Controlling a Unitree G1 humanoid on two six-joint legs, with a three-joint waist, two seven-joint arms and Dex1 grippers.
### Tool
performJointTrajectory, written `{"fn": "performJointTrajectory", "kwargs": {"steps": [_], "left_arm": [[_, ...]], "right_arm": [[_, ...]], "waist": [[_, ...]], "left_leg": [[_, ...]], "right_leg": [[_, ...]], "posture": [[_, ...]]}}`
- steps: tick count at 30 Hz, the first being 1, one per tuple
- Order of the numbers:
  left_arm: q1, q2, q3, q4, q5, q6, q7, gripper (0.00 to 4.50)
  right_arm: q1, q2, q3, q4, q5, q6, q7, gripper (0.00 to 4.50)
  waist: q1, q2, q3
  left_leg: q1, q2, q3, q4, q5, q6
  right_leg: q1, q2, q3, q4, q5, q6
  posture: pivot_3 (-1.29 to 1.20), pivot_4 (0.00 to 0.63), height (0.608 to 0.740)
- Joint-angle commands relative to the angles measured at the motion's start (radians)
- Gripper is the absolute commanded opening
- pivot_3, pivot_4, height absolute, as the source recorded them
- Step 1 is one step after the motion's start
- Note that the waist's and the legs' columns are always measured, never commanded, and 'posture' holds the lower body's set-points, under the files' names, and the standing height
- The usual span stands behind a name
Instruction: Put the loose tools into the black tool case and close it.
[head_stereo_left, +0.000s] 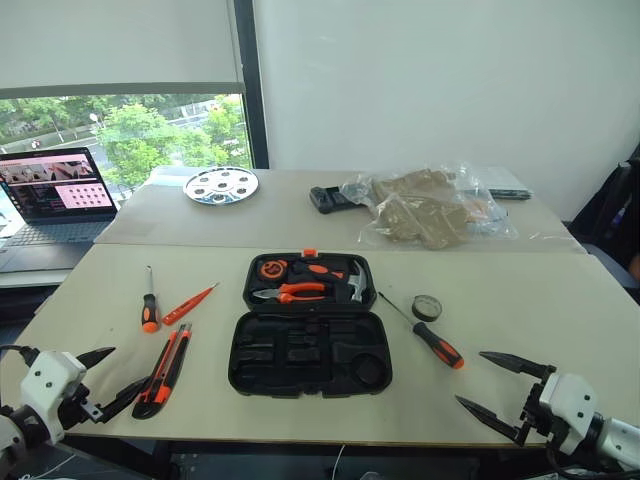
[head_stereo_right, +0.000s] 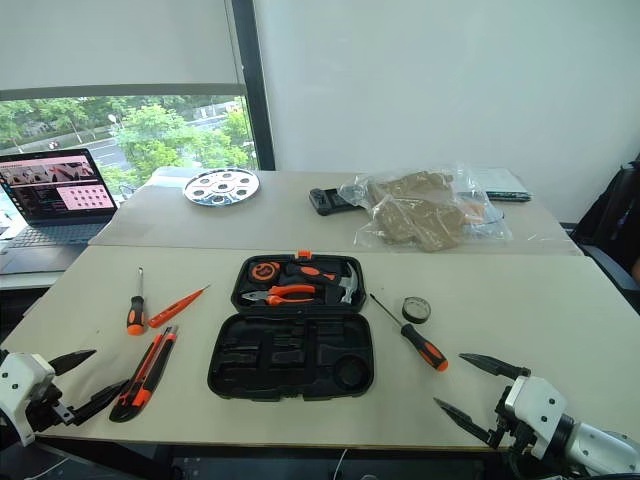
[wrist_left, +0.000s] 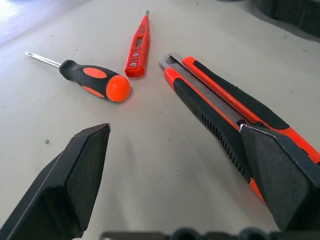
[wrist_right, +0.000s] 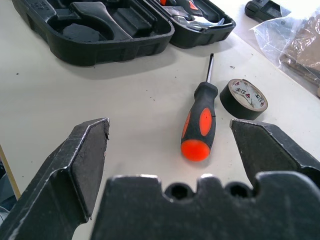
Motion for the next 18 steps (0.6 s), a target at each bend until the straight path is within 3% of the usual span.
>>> {"fn": "performJointTrajectory", "kwargs": {"steps": [1, 5, 7, 11, 18], "left_arm": [[0.041, -0.024, 0.09, -0.044, -0.086, 0.071, 0.028, 4.47], [0.145, -0.115, 0.234, -0.078, -0.247, 0.288, 0.15, 4.47], [0.173, -0.14, 0.268, -0.125, -0.302, 0.416, 0.235, 4.47], [0.169, -0.153, 0.305, -0.211, -0.42, 0.619, 0.364, 4.47], [-0.098, -0.025, 0.262, -0.239, -0.536, 0.903, 0.584, 4.47]], "right_arm": [[-0.052, 0.011, 0.032, -0.084, 0.076, 0.044, -0.002, 4.5], [-0.176, 0.071, 0.112, -0.244, 0.265, 0.184, -0.026, 4.5], [-0.208, 0.096, 0.134, -0.26, 0.258, 0.184, -0.027, 4.5], [-0.233, 0.137, 0.156, -0.253, 0.222, 0.149, -0.029, 4.5], [-0.238, 0.143, 0.156, -0.24, 0.21, 0.155, -0.014, 4.5]], "waist": [[0.0, 0.0, 0.0], [-0.036, -0.001, 0.0], [-0.029, -0.002, 0.0], [0.012, -0.007, -0.002], [0.031, -0.01, -0.004]], "left_leg": [[0.0, 0.0, 0.0, 0.0, 0.0, 0.0], [0.0, 0.004, 0.0, 0.0, 0.0, -0.001], [0.002, 0.004, -0.003, 0.0, 0.0, -0.001], [0.001, 0.002, -0.004, 0.0, 0.0, -0.002], [-0.001, -0.002, -0.006, 0.002, 0.0, -0.003]], "right_leg": [[0.0, 0.0, 0.0, 0.0, 0.0, 0.0], [0.0, 0.0, 0.004, 0.001, 0.0, 0.001], [0.0, 0.0, 0.005, 0.001, -0.004, 0.005], [0.0, 0.001, 0.0, 0.001, -0.001, -0.003], [0.002, 0.0, -0.001, 0.002, 0.0, -0.003]], "posture": [[0.0, 0.15, 0.74], [0.0, 0.15, 0.74], [0.0, 0.15, 0.74], [0.0, 0.15, 0.74], [0.0, 0.15, 0.74]]}}
